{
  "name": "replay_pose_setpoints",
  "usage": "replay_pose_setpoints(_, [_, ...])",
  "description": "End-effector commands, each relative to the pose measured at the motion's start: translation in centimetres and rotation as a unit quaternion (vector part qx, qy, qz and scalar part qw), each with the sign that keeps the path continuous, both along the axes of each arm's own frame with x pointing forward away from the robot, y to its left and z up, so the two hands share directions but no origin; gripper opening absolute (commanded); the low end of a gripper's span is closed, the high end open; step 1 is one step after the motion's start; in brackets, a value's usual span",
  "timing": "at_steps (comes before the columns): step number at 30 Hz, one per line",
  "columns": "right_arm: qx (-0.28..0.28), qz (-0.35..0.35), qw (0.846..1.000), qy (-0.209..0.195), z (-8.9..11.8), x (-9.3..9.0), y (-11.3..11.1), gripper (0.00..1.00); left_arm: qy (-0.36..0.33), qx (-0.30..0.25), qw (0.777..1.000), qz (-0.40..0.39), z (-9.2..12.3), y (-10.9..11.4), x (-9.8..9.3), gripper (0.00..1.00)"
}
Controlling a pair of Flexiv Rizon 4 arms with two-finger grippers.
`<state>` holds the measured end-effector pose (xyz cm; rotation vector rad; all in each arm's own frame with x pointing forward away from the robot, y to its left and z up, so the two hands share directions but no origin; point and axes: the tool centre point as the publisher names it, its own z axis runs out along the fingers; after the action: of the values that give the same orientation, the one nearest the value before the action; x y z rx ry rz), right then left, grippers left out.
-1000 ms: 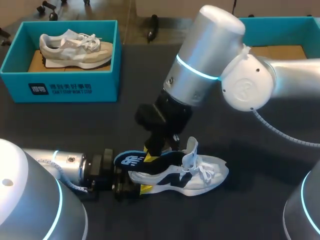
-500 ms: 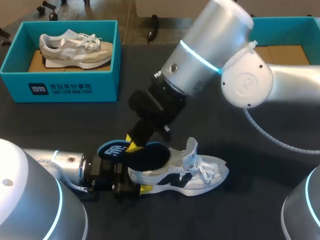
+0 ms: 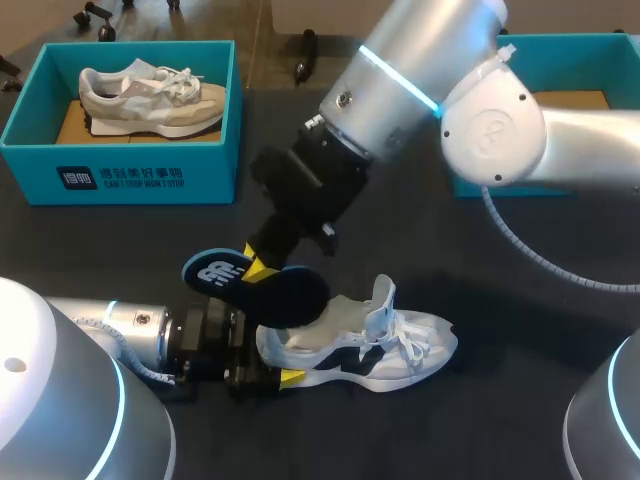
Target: Take the shoe out of the shoebox, open the shoe tongue, remove and reinsert the insole, then place the shoe into the shoebox
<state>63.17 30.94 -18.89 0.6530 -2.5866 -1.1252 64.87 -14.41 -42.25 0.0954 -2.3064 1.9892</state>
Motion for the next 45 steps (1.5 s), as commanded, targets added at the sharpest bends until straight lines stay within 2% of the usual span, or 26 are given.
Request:
replay_pose_setpoints(1, [0.001,0.000,1.000,0.000,-0.2,0.0,0.1,0.00,-0.001,-0.001,1.000,0.001,-0.2,0.0,0.0,0.00])
replay_pose_setpoints(4, [0.013,-0.006,1.000,0.001,0.1,0.1,-0.2,0.00,-0.001,-0.001,1.000,0.001,-0.2,0.0,0.0,0.00])
replay_pose_setpoints(7, [0.056,-0.033,0.998,0.007,2.2,0.7,-2.1,0.00,-0.001,-0.001,1.000,0.001,-0.2,0.0,0.0,0.00])
replay_pose_setpoints(12, [0.072,-0.067,0.995,0.022,5.0,1.1,-4.7,0.00,-0.001,-0.001,1.000,0.001,-0.2,0.0,0.0,0.00])
replay_pose_setpoints(15, [0.089,-0.088,0.991,0.050,6.0,1.0,-6.1,0.00,-0.001,-0.001,1.000,0.001,-0.2,0.0,0.0,0.00])
replay_pose_setpoints(17, [0.124,-0.104,0.984,0.078,6.8,0.9,-7.2,0.00,-0.001,-0.001,1.000,0.001,-0.2,0.0,0.0,0.00])
replay_pose_setpoints(18, [0.143,-0.134,0.978,0.075,7.3,1.0,-8.0,0.00,-0.001,-0.001,1.000,0.001,-0.2,0.0,0.0,0.00])
replay_pose_setpoints(30, [0.143,-0.134,0.978,0.075,7.3,1.0,-8.0,0.00,-0.001,-0.001,1.000,0.001,-0.2,0.0,0.0,0.00])
replay_pose_setpoints(32, [0.157,-0.137,0.973,0.103,7.1,1.3,-7.8,0.00,-0.001,-0.001,1.000,0.001,-0.2,0.0,0.0,0.00])
replay_pose_setpoints(36, [0.224,-0.160,0.949,0.154,9.9,2.7,-10.3,0.00,-0.001,-0.001,1.000,0.001,-0.2,0.0,0.0,0.00])
replay_pose_setpoints(37, [0.238,-0.166,0.940,0.179,10.5,3.0,-10.9,0.00,-0.001,-0.001,1.000,0.001,-0.2,0.0,0.0,0.00])
replay_pose_setpoints(39, [0.249,-0.171,0.936,0.179,11.8,3.5,-12.1,0.00,-0.001,-0.001,1.000,0.001,-0.2,0.0,0.0,0.00])
replay_pose_setpoints(40, [0.256,-0.174,0.930,0.197,12.5,3.7,-12.7,0.00,-0.001,-0.001,1.000,0.001,-0.2,0.0,0.0,0.00])
replay_pose_setpoints(43, [0.263,-0.193,0.927,0.187,14.9,3.9,-13.7,0.00,-0.001,-0.001,1.000,0.001,-0.2,0.0,0.0,0.00])
replay_pose_setpoints(45, [0.264,-0.245,0.928,0.098,16.6,3.5,-14.6,0.00,-0.001,-0.001,1.000,0.001,-0.2,0.0,0.0,0.00])
